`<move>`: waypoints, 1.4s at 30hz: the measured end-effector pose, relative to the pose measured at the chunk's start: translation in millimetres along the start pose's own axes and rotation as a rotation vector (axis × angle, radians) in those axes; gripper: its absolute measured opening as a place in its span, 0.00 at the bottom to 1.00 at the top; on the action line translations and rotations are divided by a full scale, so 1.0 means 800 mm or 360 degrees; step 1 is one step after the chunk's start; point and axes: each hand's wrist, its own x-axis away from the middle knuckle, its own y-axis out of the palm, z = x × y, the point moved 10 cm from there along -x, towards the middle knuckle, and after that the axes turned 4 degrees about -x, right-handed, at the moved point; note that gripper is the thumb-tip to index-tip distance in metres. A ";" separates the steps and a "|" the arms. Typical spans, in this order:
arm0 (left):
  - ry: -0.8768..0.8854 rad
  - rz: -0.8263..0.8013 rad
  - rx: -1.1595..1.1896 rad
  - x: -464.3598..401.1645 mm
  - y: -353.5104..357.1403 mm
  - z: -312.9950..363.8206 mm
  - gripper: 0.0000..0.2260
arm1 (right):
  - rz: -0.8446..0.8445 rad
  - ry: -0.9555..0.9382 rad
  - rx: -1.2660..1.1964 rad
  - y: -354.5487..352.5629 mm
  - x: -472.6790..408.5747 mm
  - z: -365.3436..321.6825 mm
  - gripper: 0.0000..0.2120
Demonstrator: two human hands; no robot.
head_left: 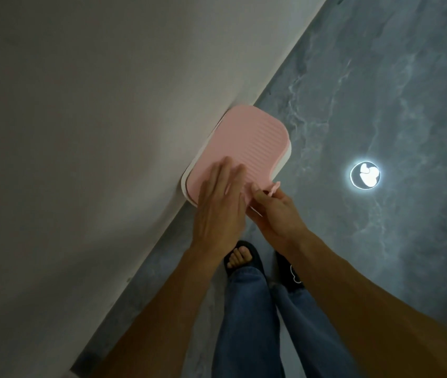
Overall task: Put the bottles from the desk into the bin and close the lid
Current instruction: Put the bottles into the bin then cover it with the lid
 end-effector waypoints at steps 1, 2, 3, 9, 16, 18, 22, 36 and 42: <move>-0.0005 -0.0004 -0.0011 -0.001 0.003 0.001 0.28 | 0.0032 -0.0028 0.0016 -0.002 -0.002 0.000 0.17; -0.0009 -0.0006 -0.0011 -0.001 0.005 0.002 0.26 | 0.0078 -0.0062 0.0057 -0.004 -0.004 0.000 0.16; -0.0012 -0.0009 -0.0014 0.000 0.007 0.002 0.25 | 0.0141 -0.0093 0.0120 -0.008 -0.004 -0.001 0.16; -0.0016 -0.0006 -0.0051 0.001 0.008 -0.001 0.29 | 0.0483 -0.0067 0.0697 -0.024 0.003 -0.010 0.20; -0.0084 -0.0076 -0.0056 0.003 0.024 -0.007 0.28 | 0.0740 -0.0226 0.0796 -0.044 0.012 -0.029 0.10; -0.0102 -0.0069 -0.0068 0.003 0.027 -0.011 0.29 | 0.0777 -0.0274 0.0816 -0.048 0.012 -0.033 0.08; -0.0108 -0.0008 -0.0131 0.005 0.026 -0.012 0.28 | 0.0802 -0.0297 0.0857 -0.057 0.012 -0.037 0.14; -0.0120 -0.0011 -0.0234 -0.001 0.040 -0.019 0.31 | 0.0656 -0.0227 0.0923 -0.046 -0.004 -0.040 0.13; -0.0131 -0.0027 -0.0245 -0.002 0.044 -0.019 0.31 | 0.0575 -0.0179 0.1031 -0.051 -0.015 -0.040 0.07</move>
